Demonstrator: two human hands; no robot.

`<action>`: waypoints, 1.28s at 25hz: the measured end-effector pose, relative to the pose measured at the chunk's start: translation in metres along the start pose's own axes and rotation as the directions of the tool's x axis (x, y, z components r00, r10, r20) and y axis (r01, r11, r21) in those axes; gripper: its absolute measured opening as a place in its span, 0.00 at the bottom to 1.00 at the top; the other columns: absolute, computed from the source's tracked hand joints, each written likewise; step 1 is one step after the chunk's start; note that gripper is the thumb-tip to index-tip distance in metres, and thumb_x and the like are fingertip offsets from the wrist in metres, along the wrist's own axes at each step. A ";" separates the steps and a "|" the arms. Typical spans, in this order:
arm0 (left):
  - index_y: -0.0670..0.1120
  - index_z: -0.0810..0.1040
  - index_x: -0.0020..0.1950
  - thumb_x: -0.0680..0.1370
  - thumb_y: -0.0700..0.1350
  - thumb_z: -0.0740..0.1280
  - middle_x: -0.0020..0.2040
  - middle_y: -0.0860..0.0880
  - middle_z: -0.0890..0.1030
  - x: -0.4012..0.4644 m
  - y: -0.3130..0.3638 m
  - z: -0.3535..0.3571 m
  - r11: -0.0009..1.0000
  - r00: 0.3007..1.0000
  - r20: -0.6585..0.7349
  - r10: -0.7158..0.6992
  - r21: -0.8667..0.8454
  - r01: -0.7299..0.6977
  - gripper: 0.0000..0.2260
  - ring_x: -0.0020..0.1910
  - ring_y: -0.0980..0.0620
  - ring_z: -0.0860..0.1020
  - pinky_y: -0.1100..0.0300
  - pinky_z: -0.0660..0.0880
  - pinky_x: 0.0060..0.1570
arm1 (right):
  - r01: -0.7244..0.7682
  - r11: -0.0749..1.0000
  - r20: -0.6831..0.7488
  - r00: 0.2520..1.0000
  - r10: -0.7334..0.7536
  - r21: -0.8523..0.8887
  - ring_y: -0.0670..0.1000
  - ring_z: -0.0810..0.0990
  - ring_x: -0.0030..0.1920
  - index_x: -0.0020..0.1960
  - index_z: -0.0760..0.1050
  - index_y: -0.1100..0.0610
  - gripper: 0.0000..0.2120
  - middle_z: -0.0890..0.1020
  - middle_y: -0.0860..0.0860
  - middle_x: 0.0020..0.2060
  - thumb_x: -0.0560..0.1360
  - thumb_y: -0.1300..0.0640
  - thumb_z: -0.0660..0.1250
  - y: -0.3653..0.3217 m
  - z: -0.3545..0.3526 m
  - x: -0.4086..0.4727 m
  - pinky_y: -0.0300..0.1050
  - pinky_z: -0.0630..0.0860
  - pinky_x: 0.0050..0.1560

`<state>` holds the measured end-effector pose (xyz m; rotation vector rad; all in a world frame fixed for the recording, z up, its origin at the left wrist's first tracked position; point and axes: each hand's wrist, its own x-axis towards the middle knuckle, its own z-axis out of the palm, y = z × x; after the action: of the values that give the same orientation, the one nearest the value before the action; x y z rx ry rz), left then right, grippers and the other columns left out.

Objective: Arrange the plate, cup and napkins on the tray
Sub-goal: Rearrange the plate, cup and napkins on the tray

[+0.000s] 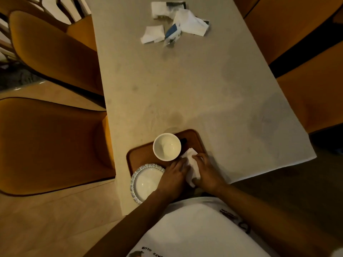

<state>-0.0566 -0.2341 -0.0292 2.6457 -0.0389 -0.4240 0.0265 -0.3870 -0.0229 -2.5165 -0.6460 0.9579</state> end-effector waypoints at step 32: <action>0.46 0.64 0.75 0.76 0.57 0.66 0.77 0.43 0.63 -0.004 0.023 0.014 0.969 0.970 -0.041 -0.239 -0.069 0.236 0.31 0.76 0.42 0.61 0.47 0.63 0.73 | 0.314 0.903 0.198 0.944 -0.264 -0.294 0.58 0.69 0.69 0.78 0.51 0.55 0.51 0.53 0.52 0.74 0.66 0.44 0.77 0.012 -0.021 0.017 0.53 0.77 0.63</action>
<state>-0.0637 -0.2602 -0.0293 2.6047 0.3048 -0.4302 0.0558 -0.3912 -0.0235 -2.5265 -1.2814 1.0082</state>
